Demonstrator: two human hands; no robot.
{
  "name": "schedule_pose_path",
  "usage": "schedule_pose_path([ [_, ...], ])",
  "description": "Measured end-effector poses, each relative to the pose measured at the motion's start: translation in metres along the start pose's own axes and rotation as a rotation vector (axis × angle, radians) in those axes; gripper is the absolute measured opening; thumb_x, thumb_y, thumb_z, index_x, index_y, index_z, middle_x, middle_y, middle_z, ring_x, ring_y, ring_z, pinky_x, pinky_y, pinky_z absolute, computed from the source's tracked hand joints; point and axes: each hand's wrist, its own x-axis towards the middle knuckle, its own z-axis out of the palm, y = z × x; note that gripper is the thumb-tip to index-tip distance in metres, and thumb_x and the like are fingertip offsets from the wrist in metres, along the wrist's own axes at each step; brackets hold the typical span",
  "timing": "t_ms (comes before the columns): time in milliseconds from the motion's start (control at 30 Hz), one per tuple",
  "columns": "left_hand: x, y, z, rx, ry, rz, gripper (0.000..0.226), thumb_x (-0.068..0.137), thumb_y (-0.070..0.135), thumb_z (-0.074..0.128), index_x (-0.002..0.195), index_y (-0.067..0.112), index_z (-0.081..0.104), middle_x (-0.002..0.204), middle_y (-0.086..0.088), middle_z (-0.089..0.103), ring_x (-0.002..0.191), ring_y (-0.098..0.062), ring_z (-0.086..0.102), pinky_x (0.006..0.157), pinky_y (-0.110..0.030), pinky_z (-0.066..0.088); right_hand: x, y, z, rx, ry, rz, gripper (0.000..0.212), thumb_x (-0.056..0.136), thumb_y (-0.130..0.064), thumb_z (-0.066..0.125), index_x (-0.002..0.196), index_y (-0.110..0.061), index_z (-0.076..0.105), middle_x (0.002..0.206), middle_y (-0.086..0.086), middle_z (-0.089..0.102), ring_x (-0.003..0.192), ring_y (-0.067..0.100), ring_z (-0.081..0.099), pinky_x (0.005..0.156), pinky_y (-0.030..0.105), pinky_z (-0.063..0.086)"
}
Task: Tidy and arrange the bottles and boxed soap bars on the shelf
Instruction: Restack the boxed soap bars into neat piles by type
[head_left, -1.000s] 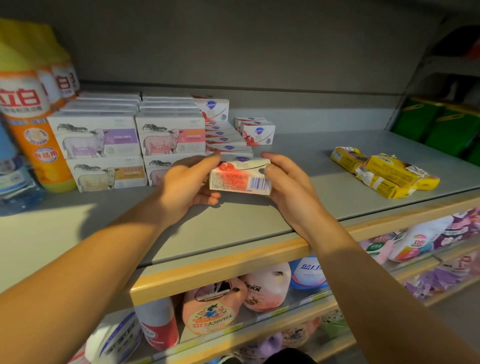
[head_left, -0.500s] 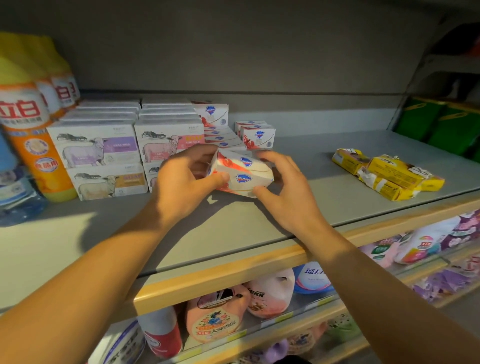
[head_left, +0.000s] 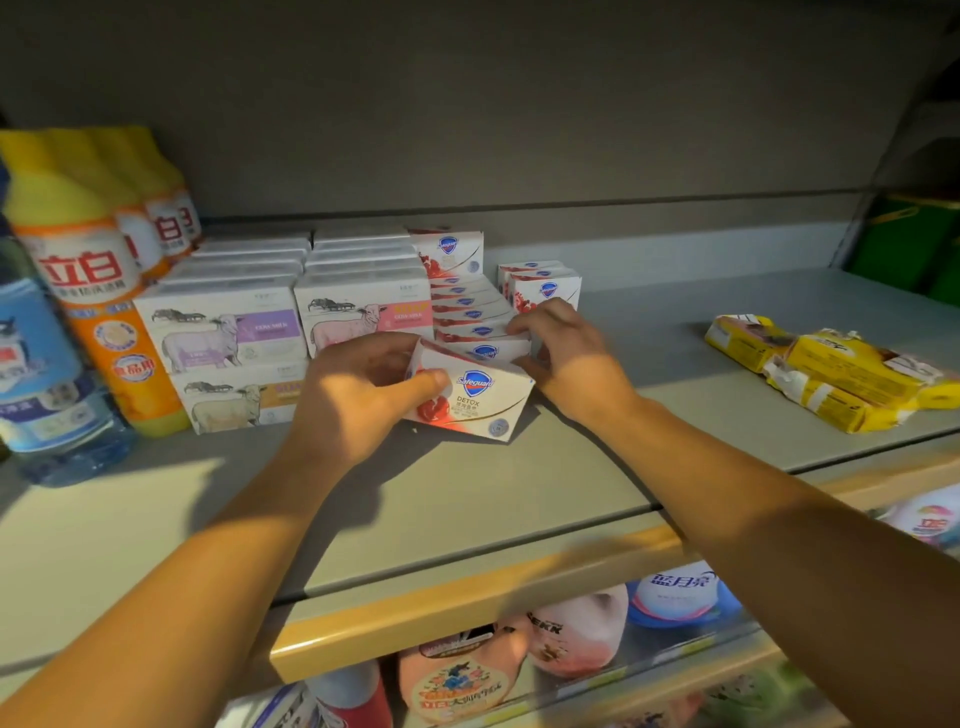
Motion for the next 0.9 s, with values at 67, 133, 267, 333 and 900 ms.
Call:
schedule_pose_path([
  [67,0.001,-0.001,0.0,-0.006,0.01,-0.015,0.023,0.078,0.003,0.079,0.092,0.021,0.075,0.088,0.012,0.077,0.085,-0.006,0.073,0.074,-0.016,0.055,0.011,0.001,0.004,-0.039,-0.031,0.023,0.037,0.088,-0.014,0.069,0.124,-0.018,0.059,0.133,0.002,0.049,0.115,0.025,0.053,0.097,0.033,0.046],
  [133,0.001,-0.002,-0.001,-0.018,0.031,-0.029,0.023,0.077,0.003,0.079,0.092,0.021,0.075,0.088,0.01,0.077,0.084,-0.006,0.073,0.074,-0.016,0.055,0.018,0.004,0.008,-0.061,-0.037,0.038,0.037,0.089,-0.014,0.067,0.124,-0.019,0.058,0.134,0.002,0.048,0.119,0.026,0.051,0.097,0.031,0.044],
  [267,0.002,-0.002,0.0,-0.018,0.059,-0.072,0.02,0.079,0.003,0.078,0.092,0.017,0.076,0.087,0.008,0.077,0.083,-0.007,0.073,0.074,-0.017,0.056,0.019,0.009,0.012,-0.044,-0.011,0.039,0.036,0.088,-0.015,0.068,0.123,-0.02,0.058,0.133,0.001,0.048,0.118,0.026,0.051,0.095,0.031,0.044],
  [333,0.003,-0.001,0.0,-0.038,0.085,-0.091,0.019,0.079,0.003,0.077,0.094,0.014,0.075,0.086,0.007,0.077,0.081,-0.006,0.073,0.071,-0.015,0.055,0.02,0.009,0.013,-0.054,-0.011,0.038,0.036,0.089,-0.017,0.068,0.122,-0.023,0.058,0.133,0.0,0.047,0.119,0.025,0.051,0.096,0.033,0.045],
  [900,-0.003,-0.003,0.019,-0.093,0.152,-0.074,0.023,0.082,0.007,0.075,0.102,0.015,0.067,0.087,0.005,0.077,0.083,-0.011,0.073,0.075,-0.025,0.057,-0.006,-0.023,-0.033,0.565,-0.021,0.058,0.052,0.075,-0.006,0.076,0.113,-0.038,0.063,0.111,-0.019,0.065,0.093,-0.003,0.063,0.077,0.012,0.05],
])
